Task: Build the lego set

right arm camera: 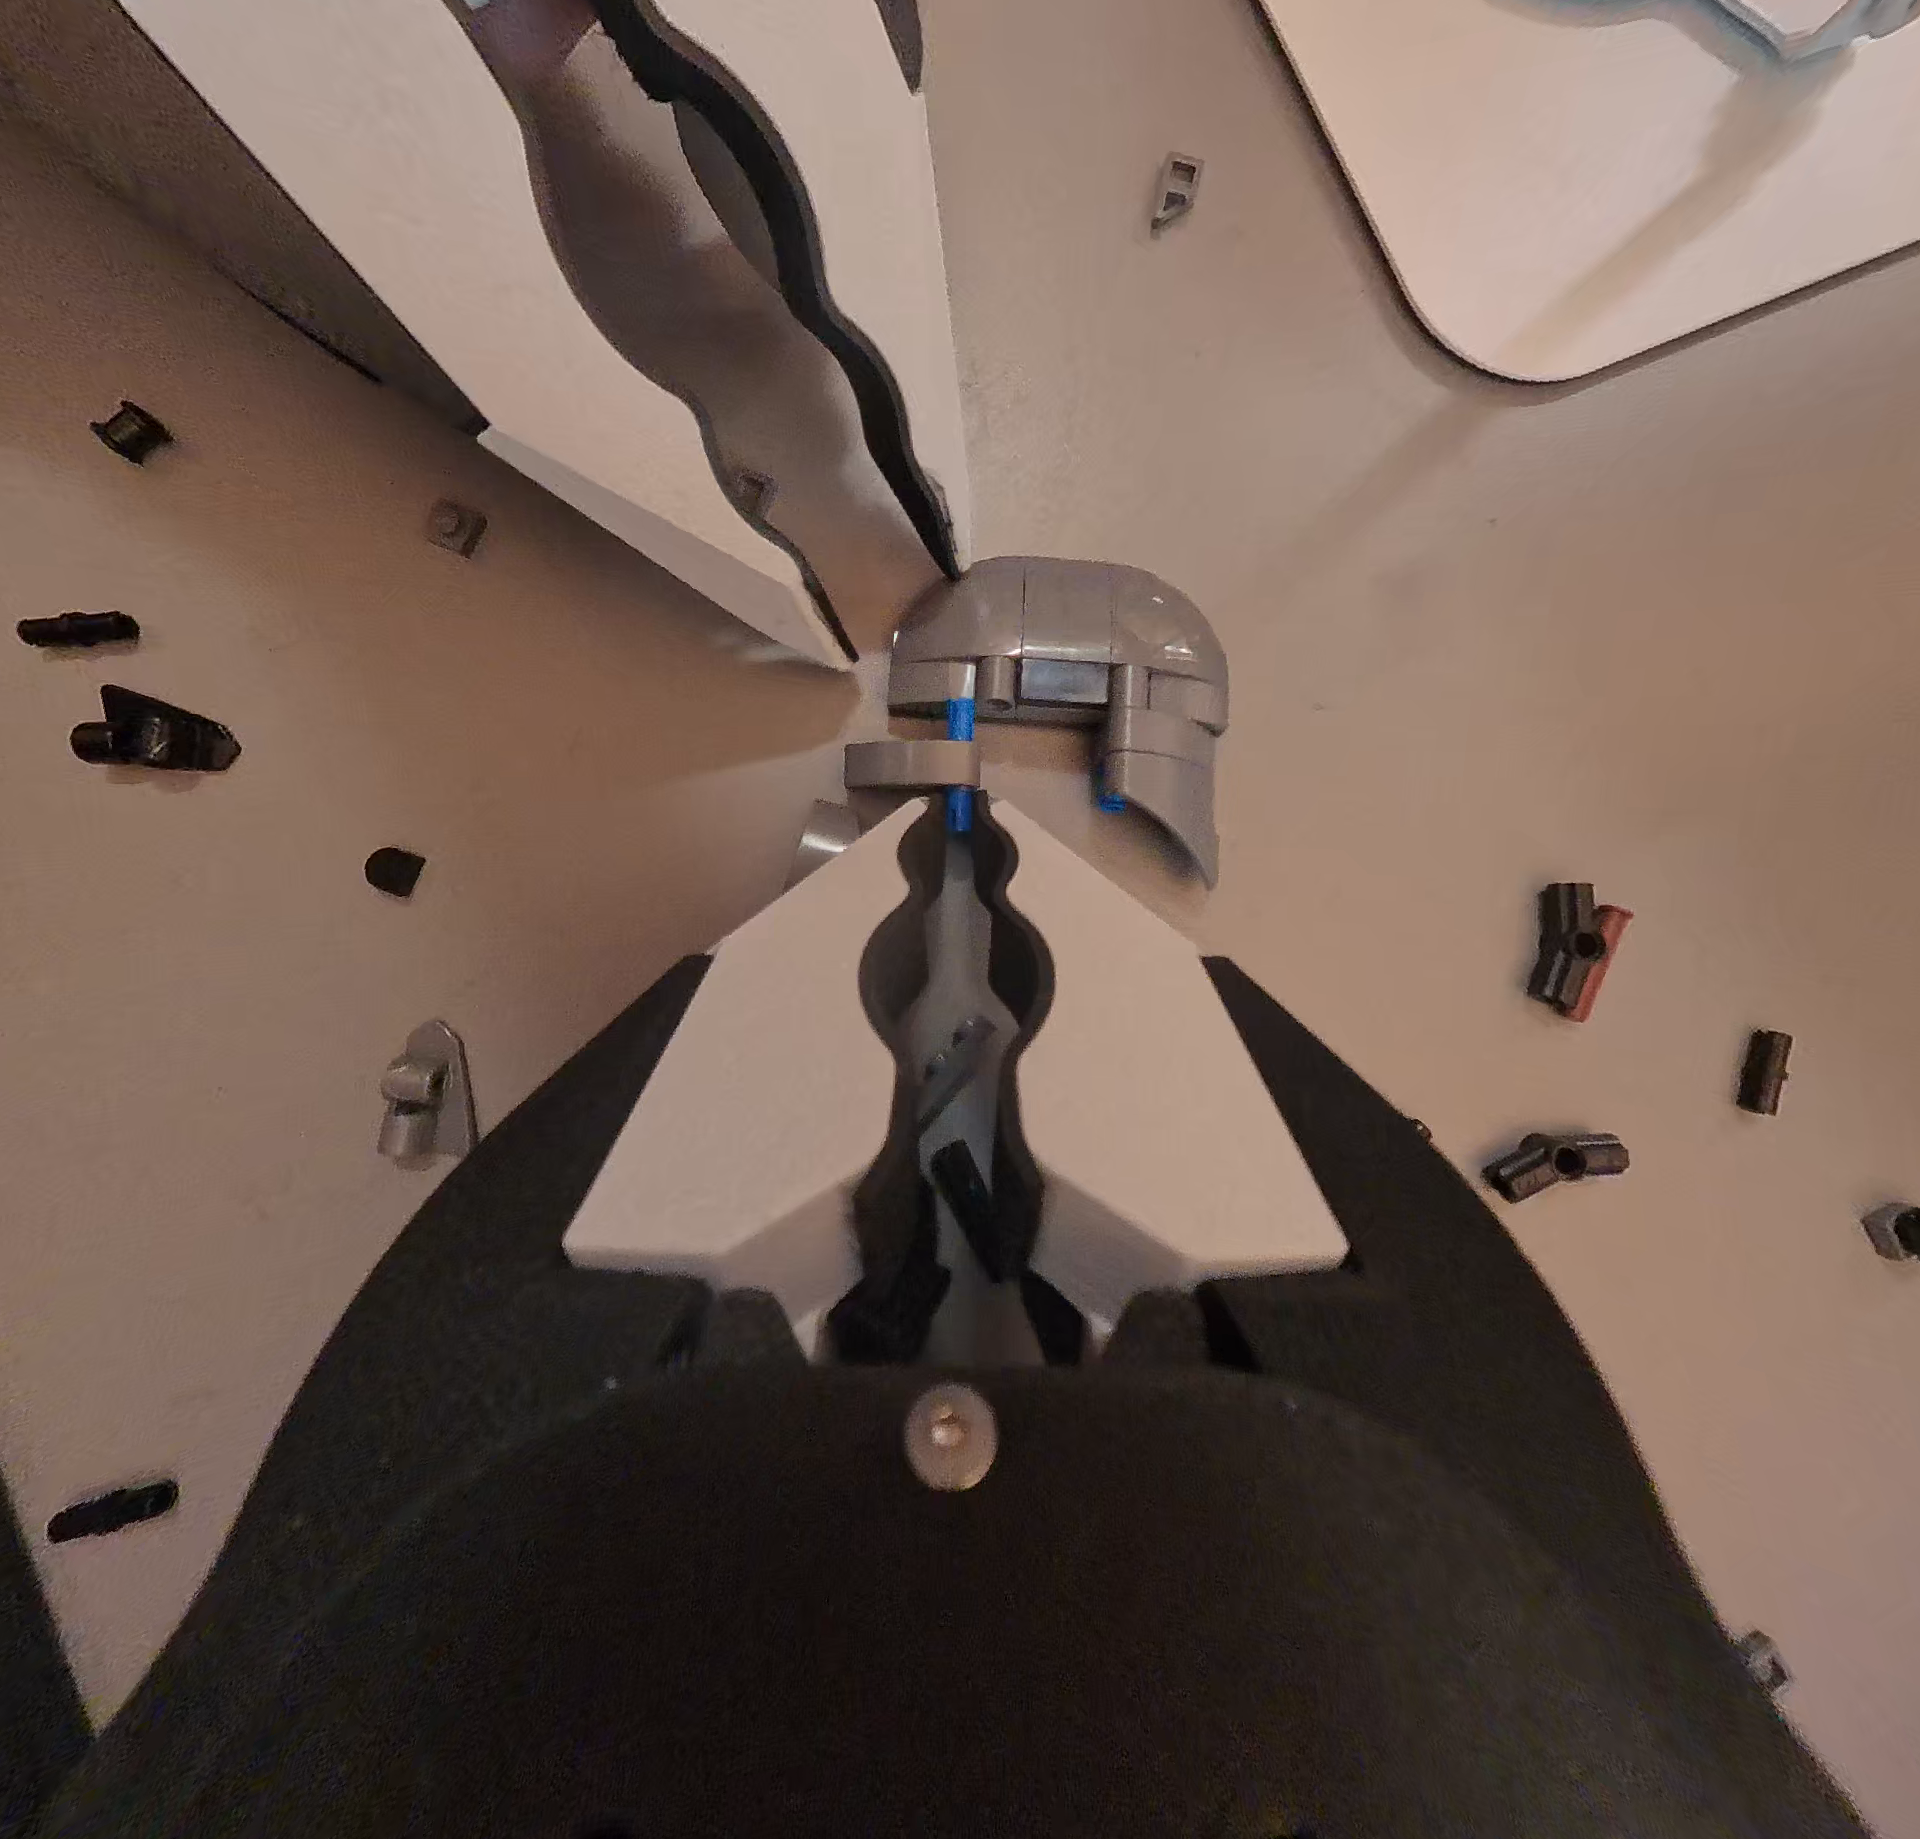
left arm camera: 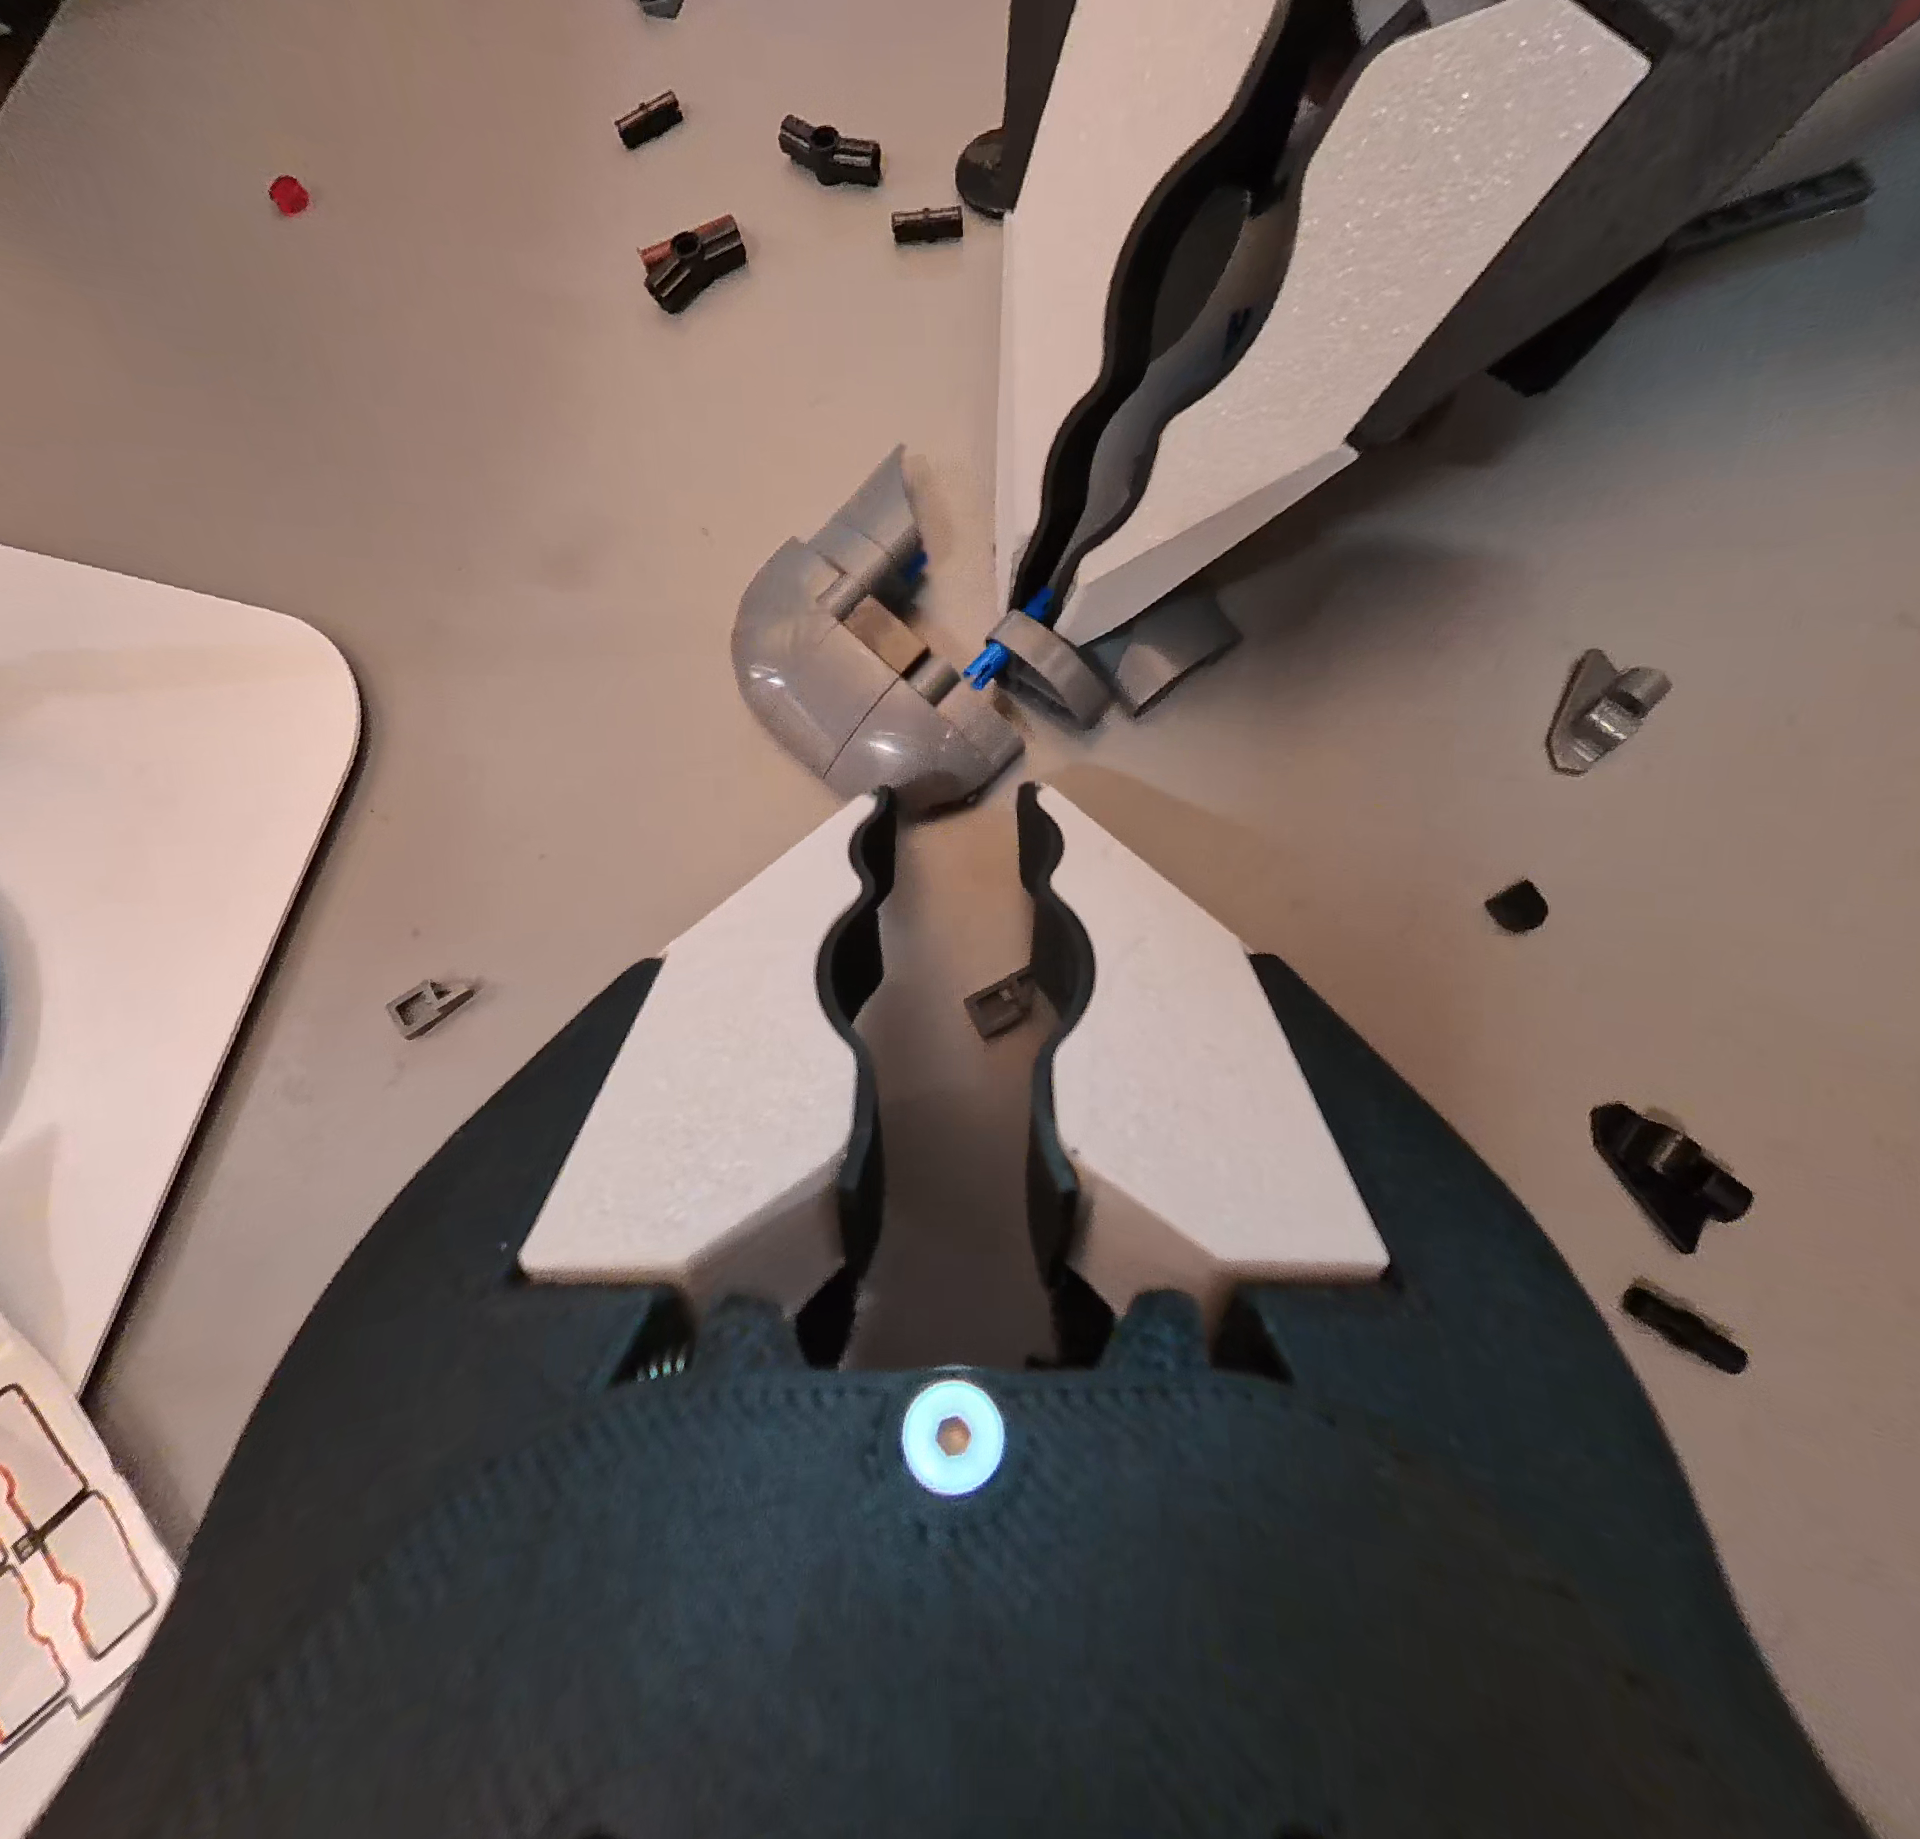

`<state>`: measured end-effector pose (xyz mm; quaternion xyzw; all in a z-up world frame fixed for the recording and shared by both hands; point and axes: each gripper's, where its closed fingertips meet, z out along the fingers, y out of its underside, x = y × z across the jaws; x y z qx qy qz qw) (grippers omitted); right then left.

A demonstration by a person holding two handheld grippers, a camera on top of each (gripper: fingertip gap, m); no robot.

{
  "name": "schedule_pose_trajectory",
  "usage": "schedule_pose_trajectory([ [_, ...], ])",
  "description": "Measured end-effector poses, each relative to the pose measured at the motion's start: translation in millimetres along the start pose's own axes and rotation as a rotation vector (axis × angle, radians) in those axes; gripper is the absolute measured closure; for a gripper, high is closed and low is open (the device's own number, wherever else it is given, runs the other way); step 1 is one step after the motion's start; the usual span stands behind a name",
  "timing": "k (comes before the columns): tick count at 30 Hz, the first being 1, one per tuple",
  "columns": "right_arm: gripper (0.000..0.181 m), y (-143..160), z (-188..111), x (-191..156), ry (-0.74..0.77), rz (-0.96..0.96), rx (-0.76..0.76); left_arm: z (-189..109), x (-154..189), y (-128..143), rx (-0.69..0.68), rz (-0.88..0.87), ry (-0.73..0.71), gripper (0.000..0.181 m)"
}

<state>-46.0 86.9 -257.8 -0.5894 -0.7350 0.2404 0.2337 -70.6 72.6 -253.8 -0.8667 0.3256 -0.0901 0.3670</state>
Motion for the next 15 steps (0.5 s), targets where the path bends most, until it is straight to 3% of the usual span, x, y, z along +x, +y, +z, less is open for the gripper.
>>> schedule_pose_trajectory([
  [15, 0.179, 2.3, -1.6, 4.9, 0.011, -0.004, -0.002, 1.5, -6.2, 0.6, -0.003, 0.022, -0.036, 0.161],
])
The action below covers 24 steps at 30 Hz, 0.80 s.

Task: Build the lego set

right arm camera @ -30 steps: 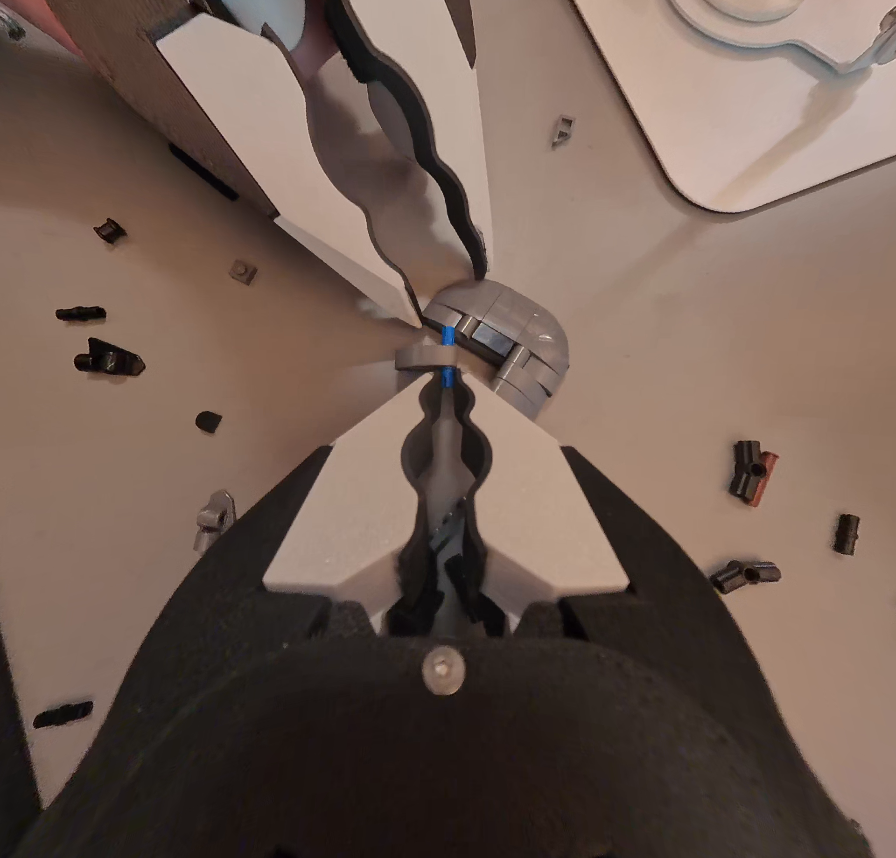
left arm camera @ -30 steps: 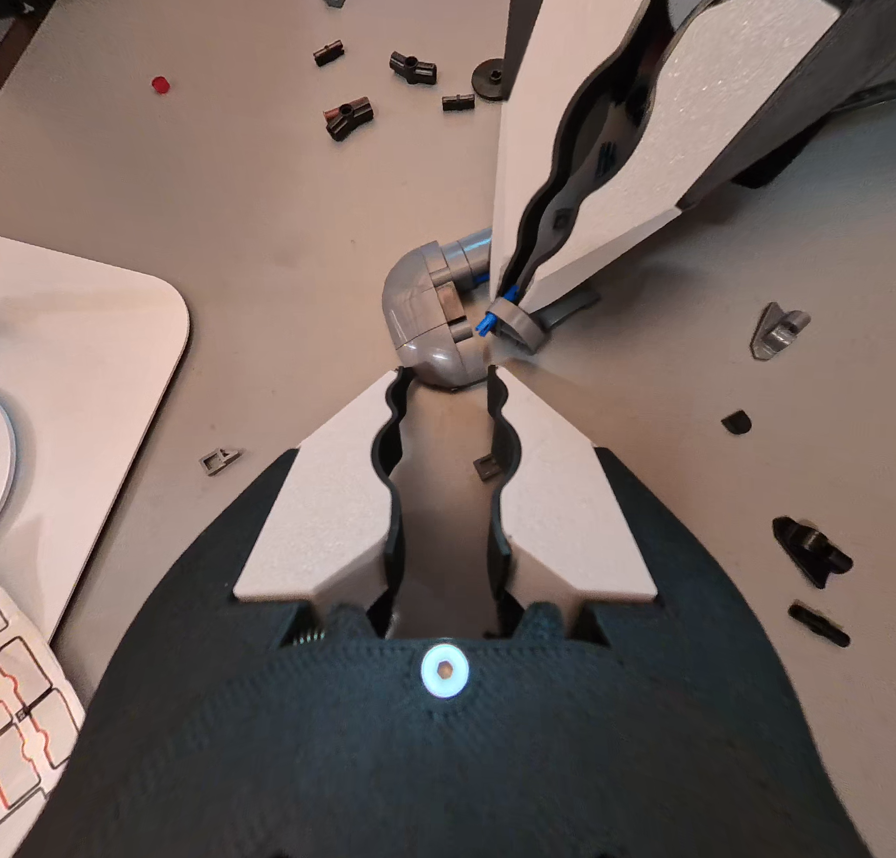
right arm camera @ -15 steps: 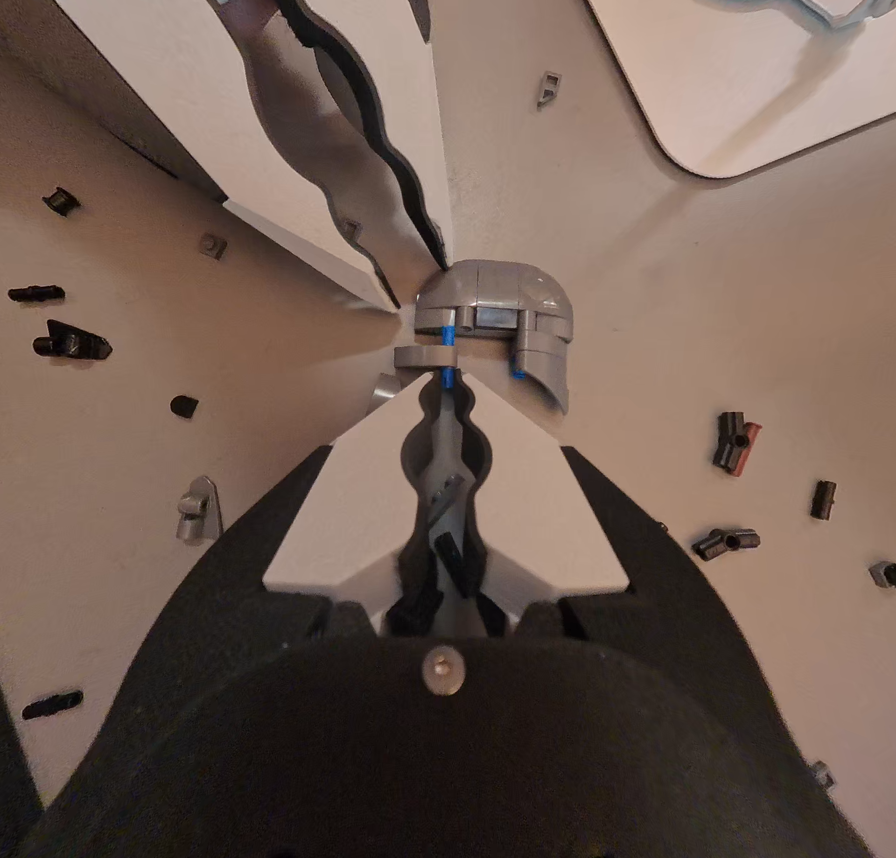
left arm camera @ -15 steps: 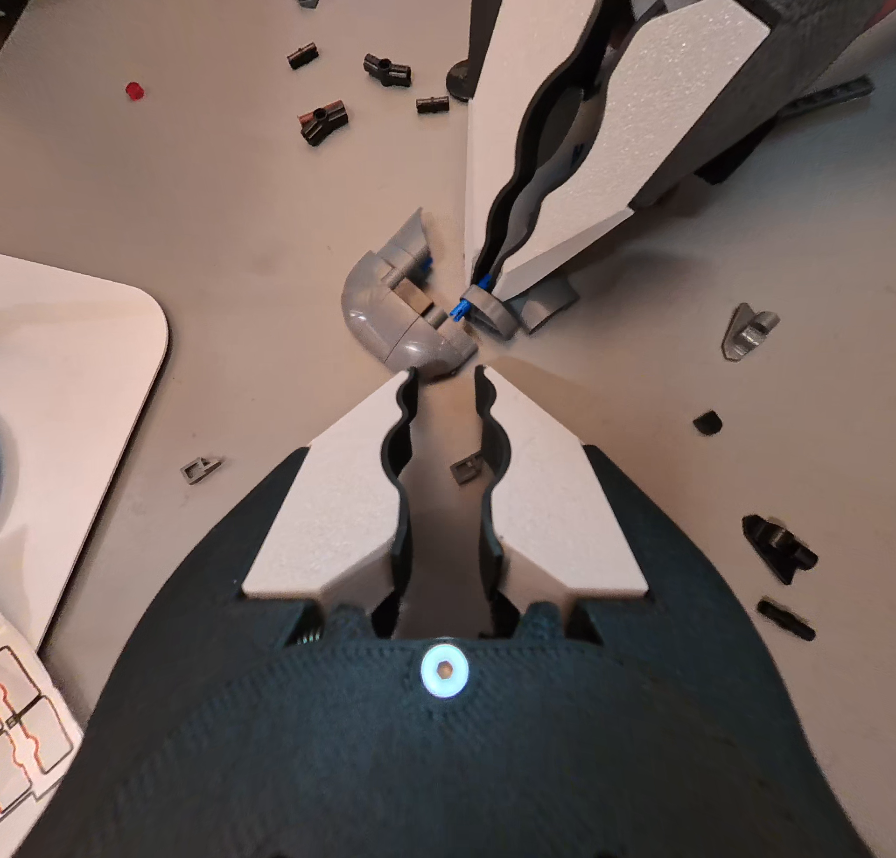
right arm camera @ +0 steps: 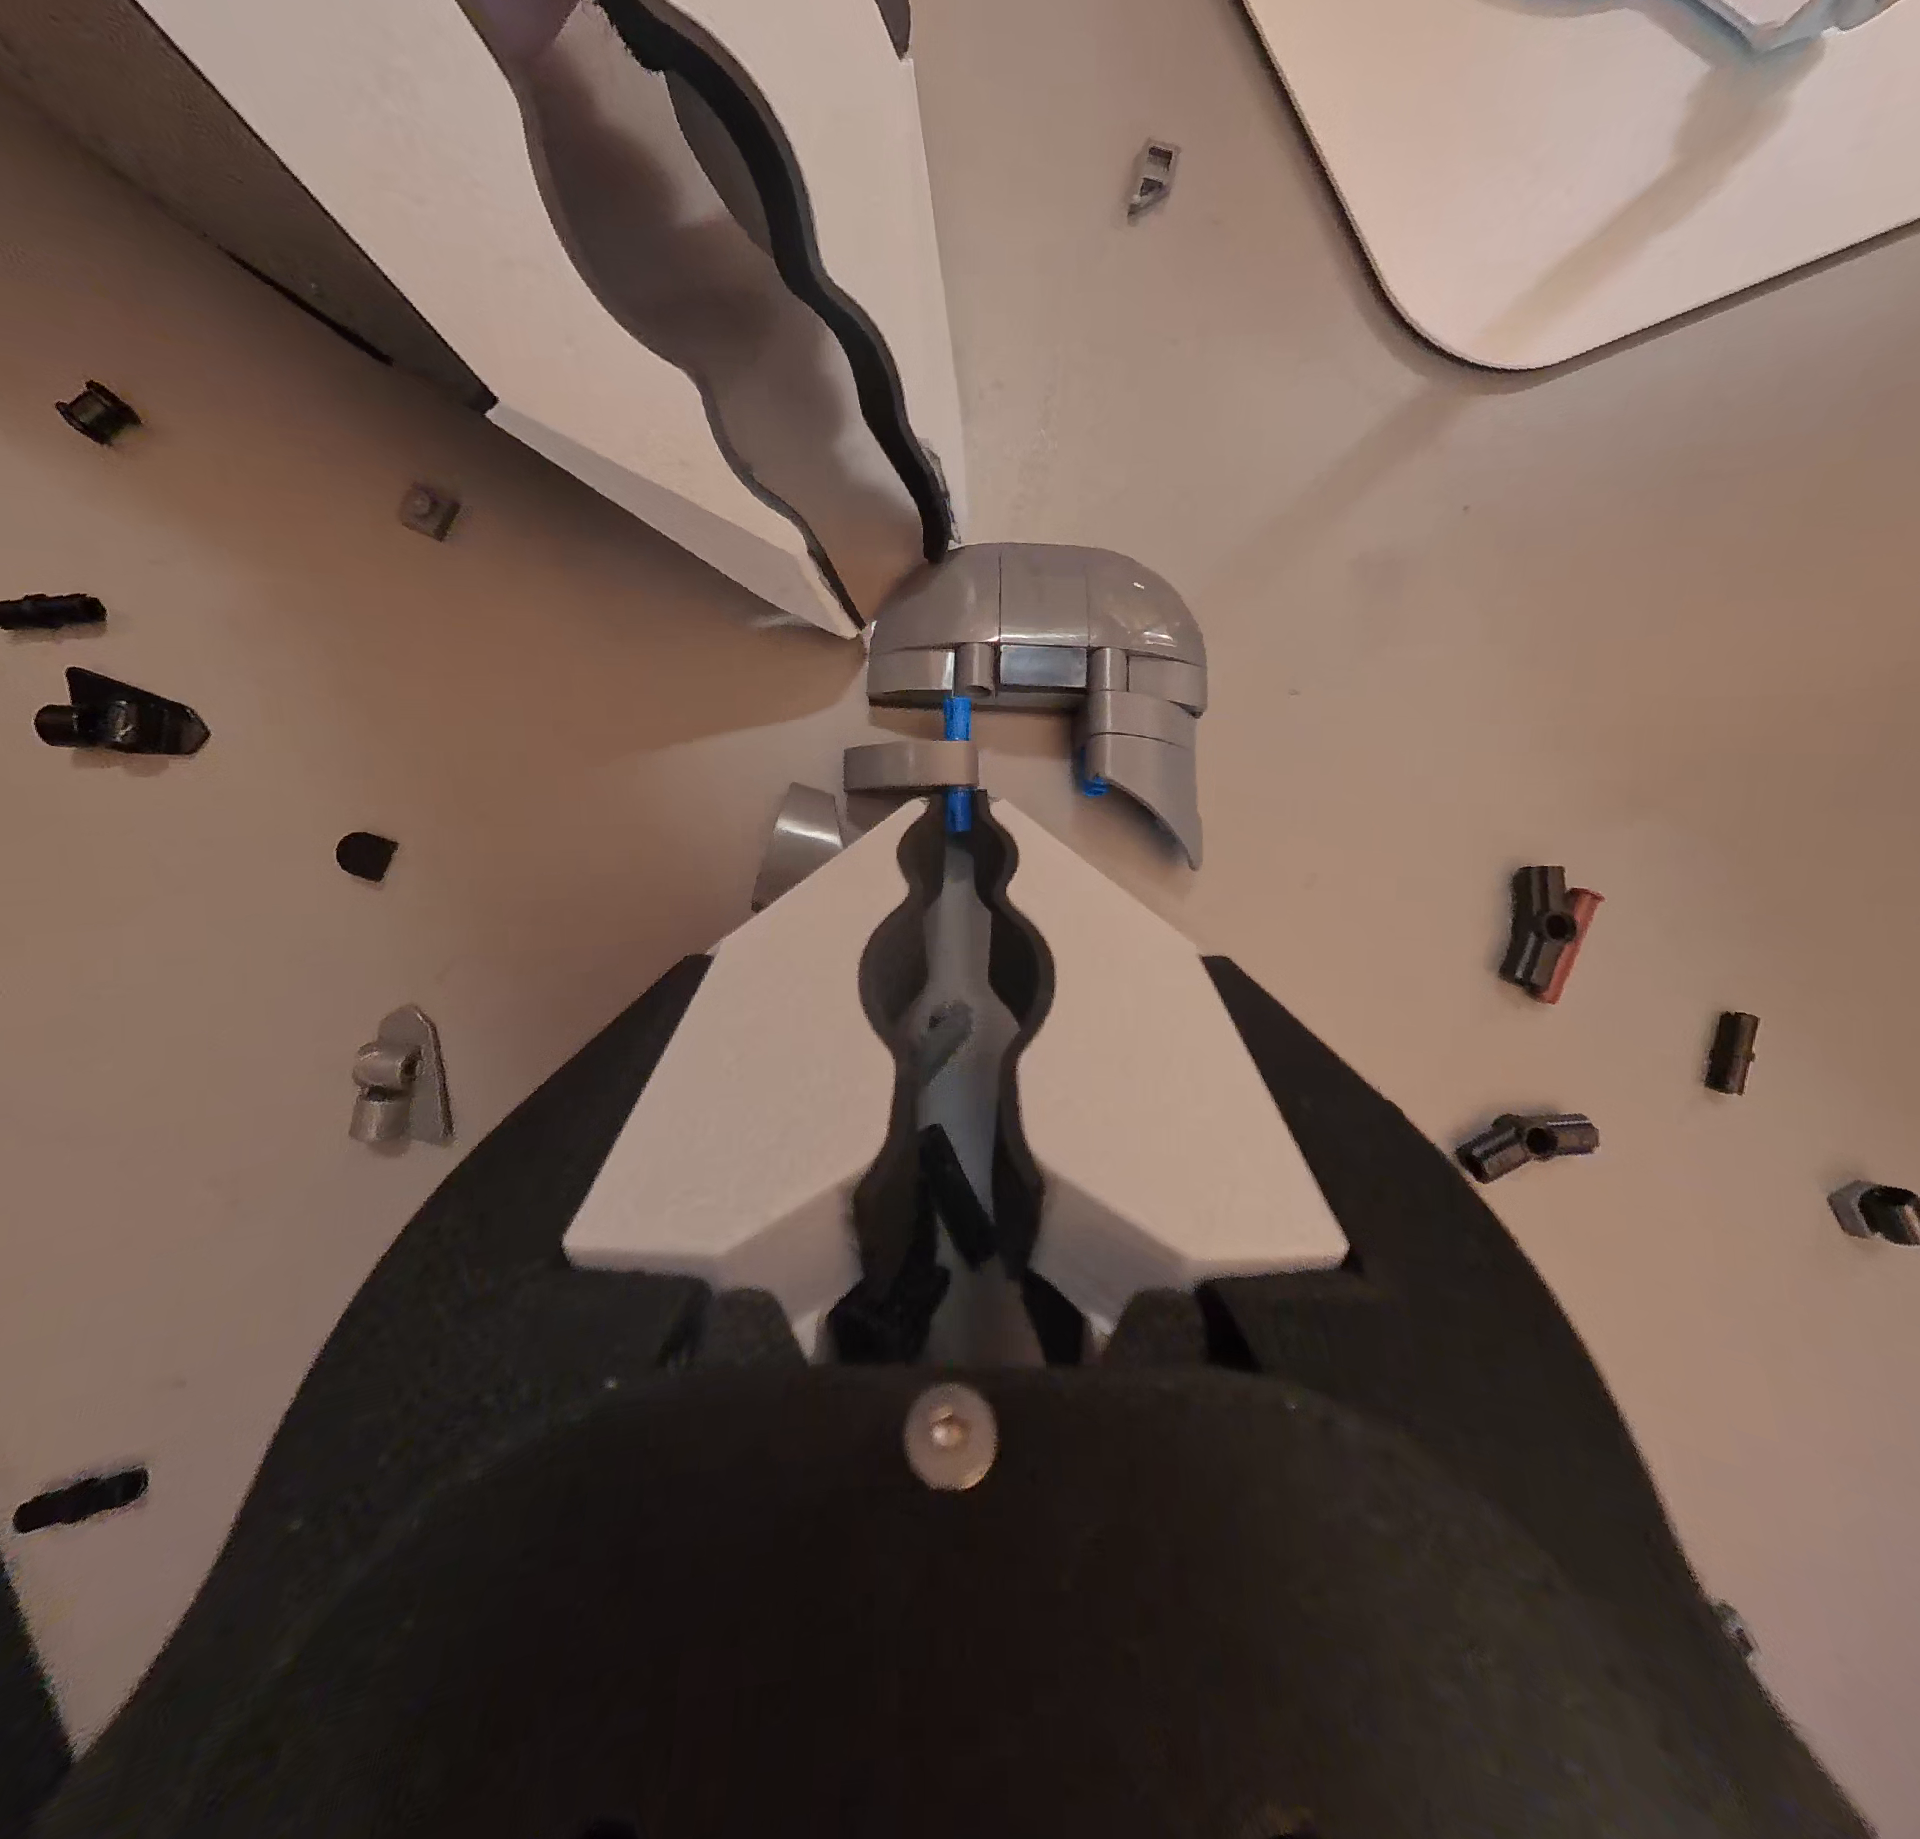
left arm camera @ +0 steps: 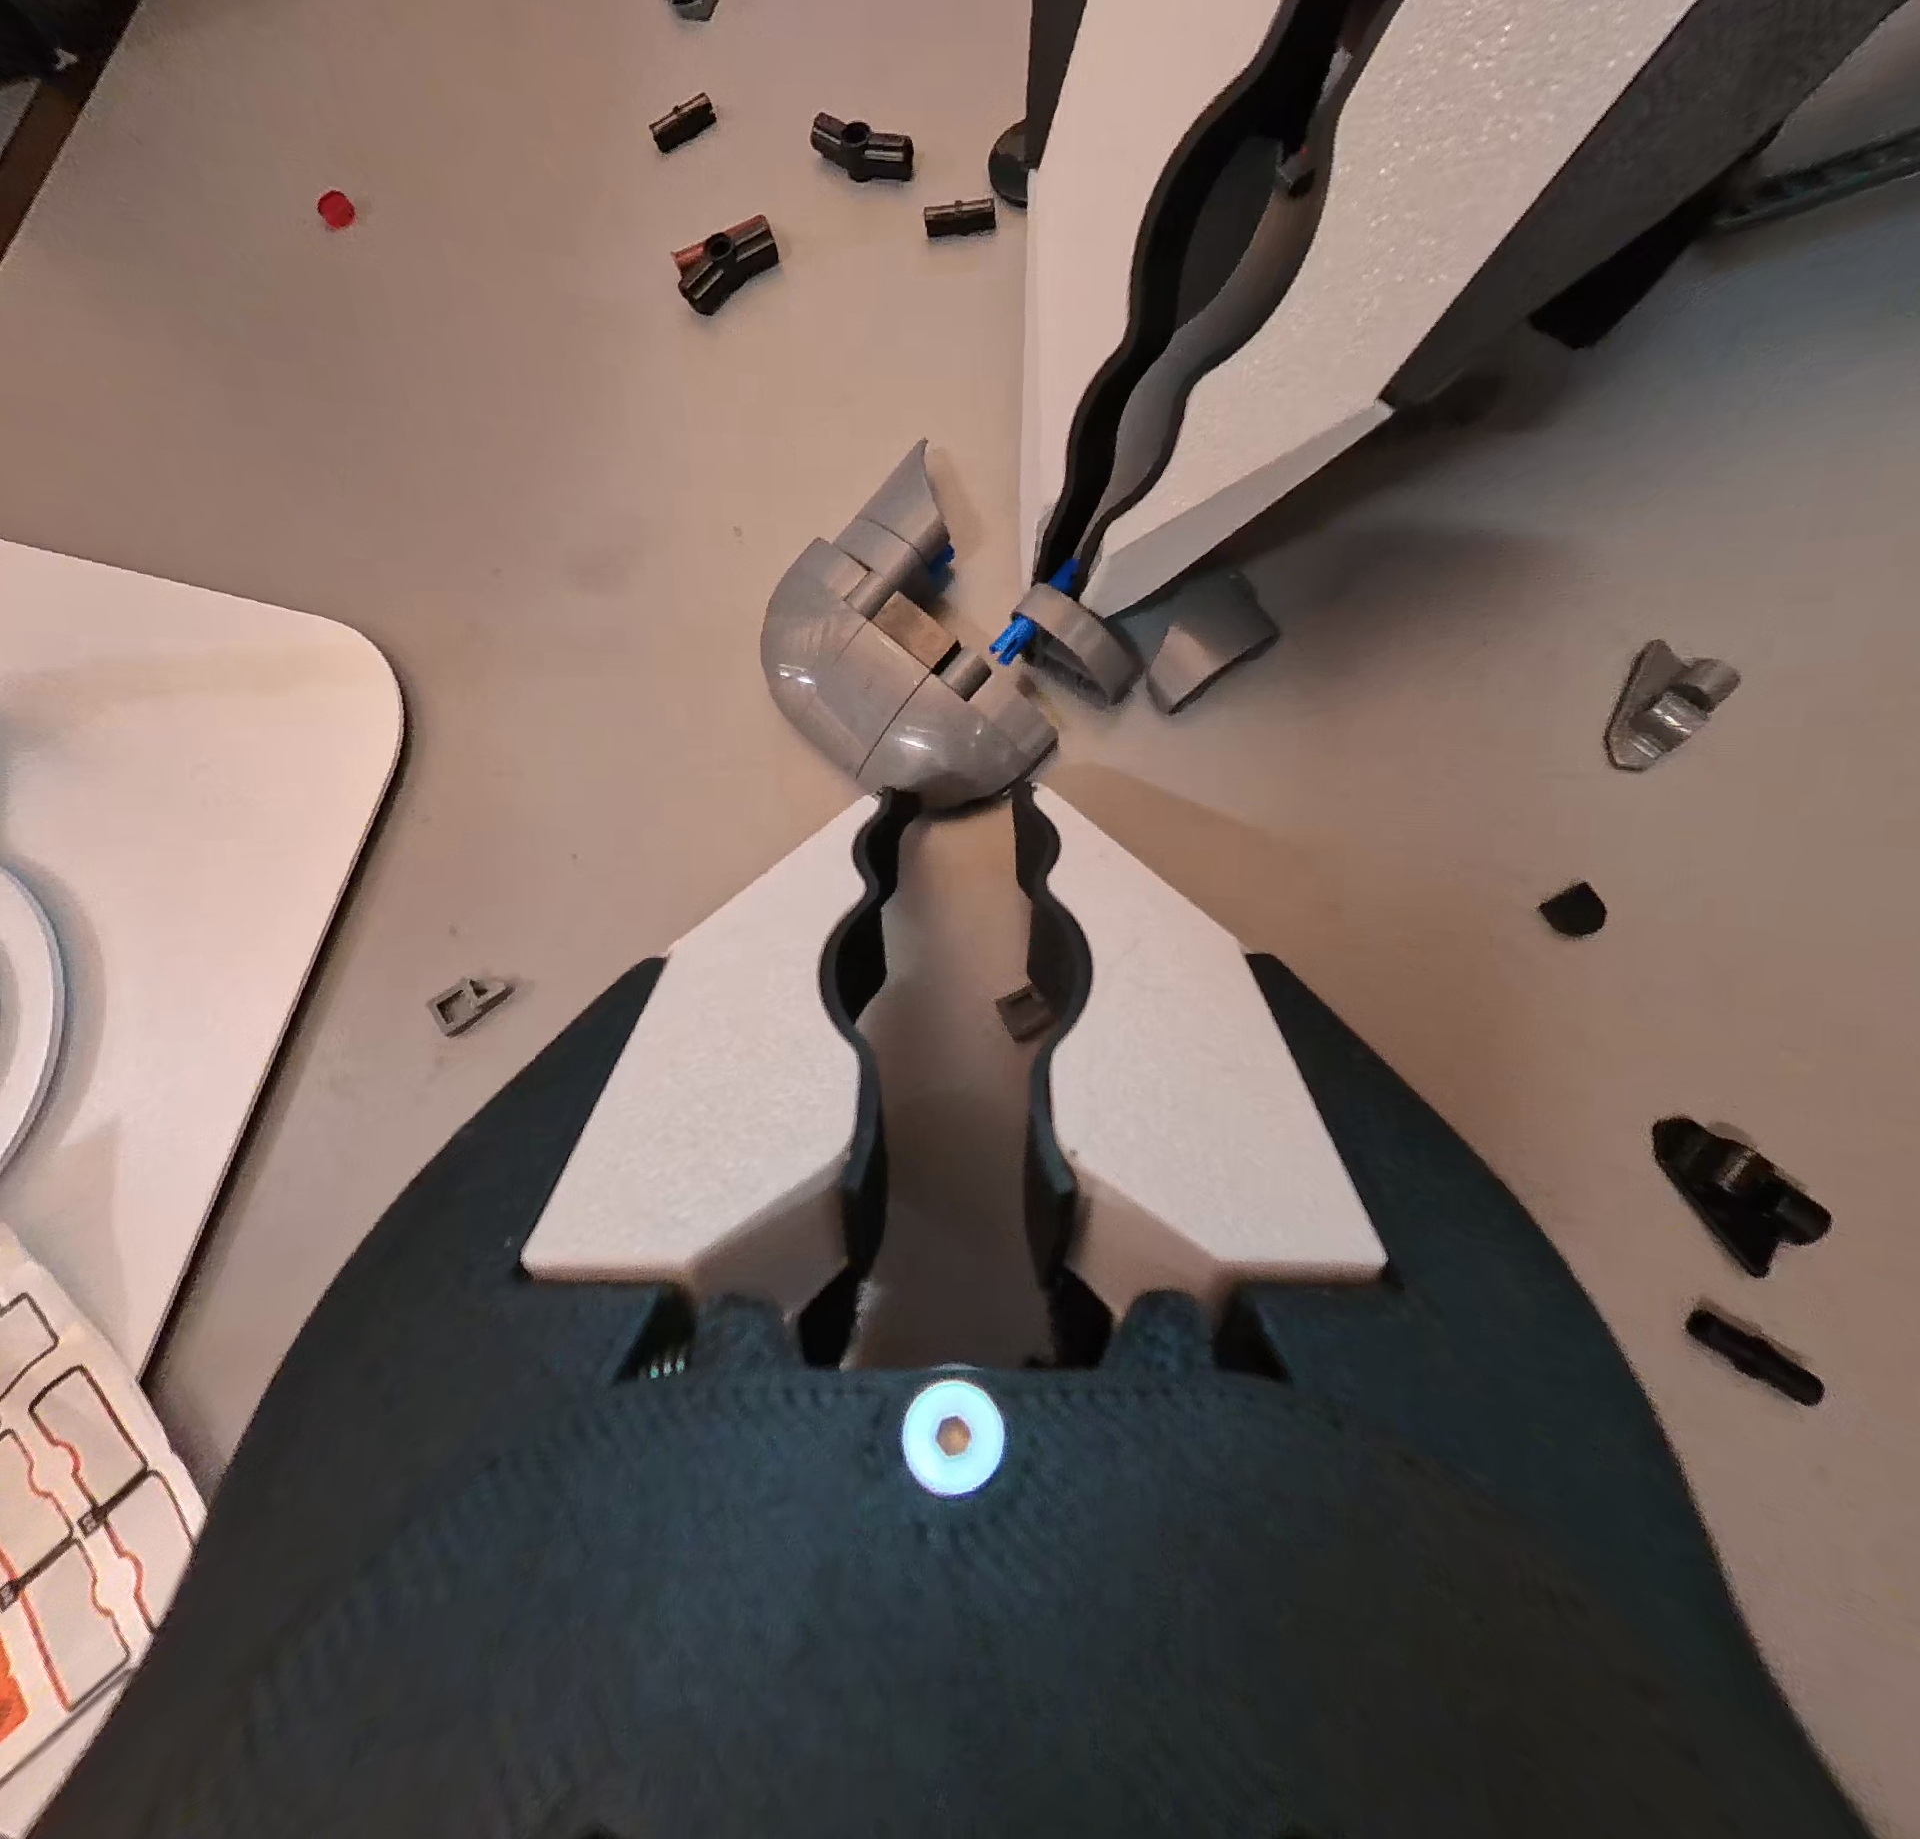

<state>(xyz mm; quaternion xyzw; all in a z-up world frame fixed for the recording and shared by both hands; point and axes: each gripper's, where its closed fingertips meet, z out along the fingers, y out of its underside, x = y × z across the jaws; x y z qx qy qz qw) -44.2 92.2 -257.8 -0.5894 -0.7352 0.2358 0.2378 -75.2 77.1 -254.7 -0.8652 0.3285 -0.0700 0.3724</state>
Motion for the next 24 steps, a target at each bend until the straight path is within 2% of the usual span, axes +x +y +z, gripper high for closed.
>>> schedule_pose_trajectory([
  [24, 0.179, -0.3, 0.2, 1.5, 0.013, -0.006, 0.000, 3.1, -8.4, -5.1, 0.028, -0.001, -0.014, 0.159],
])
